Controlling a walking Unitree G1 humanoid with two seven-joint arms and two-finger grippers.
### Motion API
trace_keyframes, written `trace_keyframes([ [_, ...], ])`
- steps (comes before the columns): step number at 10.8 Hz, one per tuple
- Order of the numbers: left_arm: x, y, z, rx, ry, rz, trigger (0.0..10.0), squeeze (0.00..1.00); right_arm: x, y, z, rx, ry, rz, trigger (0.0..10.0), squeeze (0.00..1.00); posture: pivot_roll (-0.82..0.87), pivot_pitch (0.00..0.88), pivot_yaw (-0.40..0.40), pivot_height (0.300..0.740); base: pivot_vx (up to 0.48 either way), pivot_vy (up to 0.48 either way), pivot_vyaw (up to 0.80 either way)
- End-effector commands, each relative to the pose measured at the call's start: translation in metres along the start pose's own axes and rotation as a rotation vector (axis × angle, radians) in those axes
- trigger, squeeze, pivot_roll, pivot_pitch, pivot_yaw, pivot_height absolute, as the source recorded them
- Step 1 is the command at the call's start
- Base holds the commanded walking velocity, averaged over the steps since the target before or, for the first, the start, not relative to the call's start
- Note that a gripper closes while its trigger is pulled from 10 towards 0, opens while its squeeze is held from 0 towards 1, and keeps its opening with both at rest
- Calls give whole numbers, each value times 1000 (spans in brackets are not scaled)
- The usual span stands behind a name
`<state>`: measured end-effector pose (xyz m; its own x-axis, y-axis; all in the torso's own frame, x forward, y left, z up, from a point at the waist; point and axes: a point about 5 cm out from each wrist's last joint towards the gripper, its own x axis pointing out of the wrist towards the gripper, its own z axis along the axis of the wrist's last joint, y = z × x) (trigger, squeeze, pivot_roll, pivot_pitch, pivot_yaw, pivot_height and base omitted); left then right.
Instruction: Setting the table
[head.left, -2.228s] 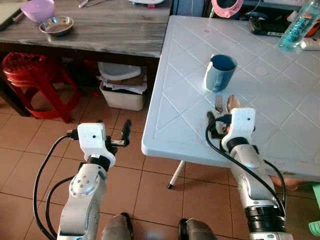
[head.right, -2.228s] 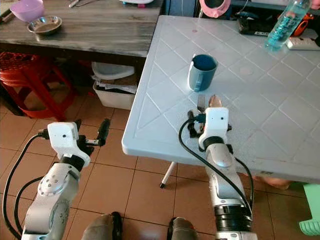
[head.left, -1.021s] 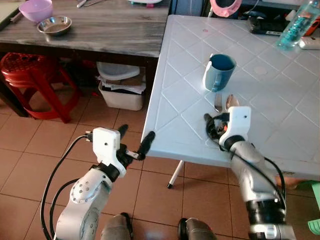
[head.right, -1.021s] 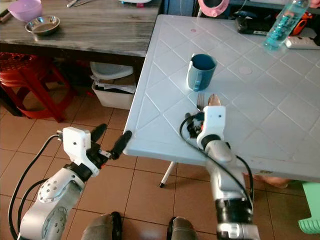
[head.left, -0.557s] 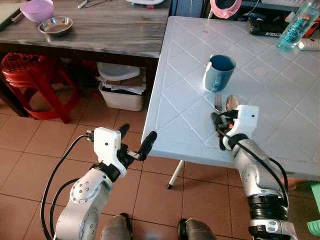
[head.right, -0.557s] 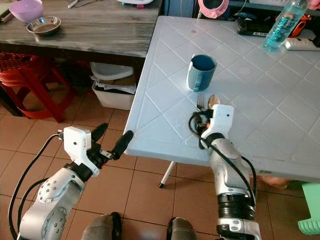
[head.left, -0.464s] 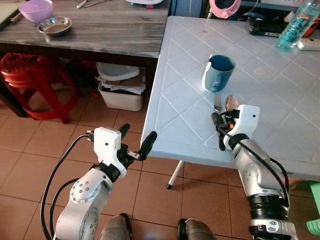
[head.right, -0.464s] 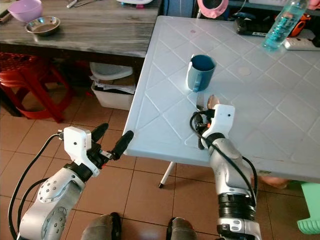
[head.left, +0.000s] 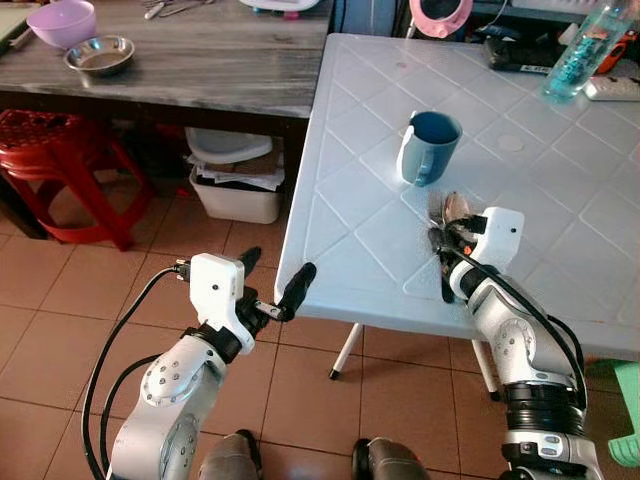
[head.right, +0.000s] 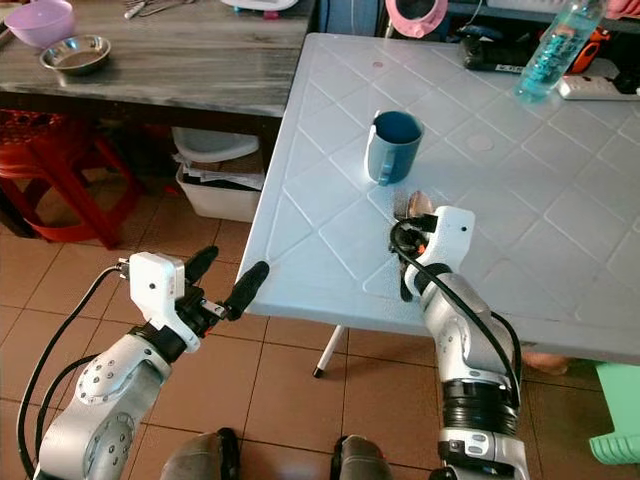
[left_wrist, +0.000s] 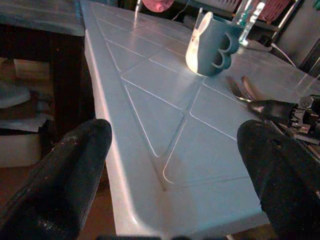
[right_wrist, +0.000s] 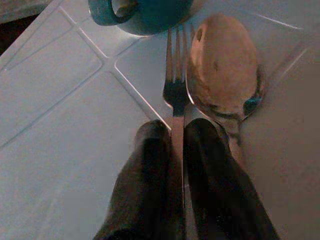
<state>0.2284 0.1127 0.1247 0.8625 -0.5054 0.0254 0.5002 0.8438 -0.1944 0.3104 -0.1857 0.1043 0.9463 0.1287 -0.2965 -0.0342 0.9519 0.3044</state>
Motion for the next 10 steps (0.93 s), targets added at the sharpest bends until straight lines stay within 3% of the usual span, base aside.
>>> trace_keyframes([
  [1, -1, -2, 0, 4, 10, -11, 10000, 0, -6, -2, -57, 66, 266, -10, 0, 0, -3, 169, 11, 740, 0, 0, 0],
  [2, -1, -2, 0, 3, 12, -13, 10000, 0, -7, -1, -58, 59, 283, -7, 0, 0, -4, 173, 10, 740, 0, 0, 0],
  [4, -1, 8, 4, 21, -20, 99, 10000, 0, -10, 2, -57, 86, 280, -27, 0, 0, -16, 177, 4, 740, 0, 0, 0],
  [6, 0, 10, 4, 33, -19, 124, 10000, 0, -14, 21, -57, 143, 286, 1, 0, 0, -16, 182, -2, 740, 0, 0, 0],
  [10, 1, 22, 3, 48, -16, 209, 10000, 0, -18, 47, -40, 124, 200, 79, 0, 0, -20, 166, -1, 740, 0, 0, 0],
])
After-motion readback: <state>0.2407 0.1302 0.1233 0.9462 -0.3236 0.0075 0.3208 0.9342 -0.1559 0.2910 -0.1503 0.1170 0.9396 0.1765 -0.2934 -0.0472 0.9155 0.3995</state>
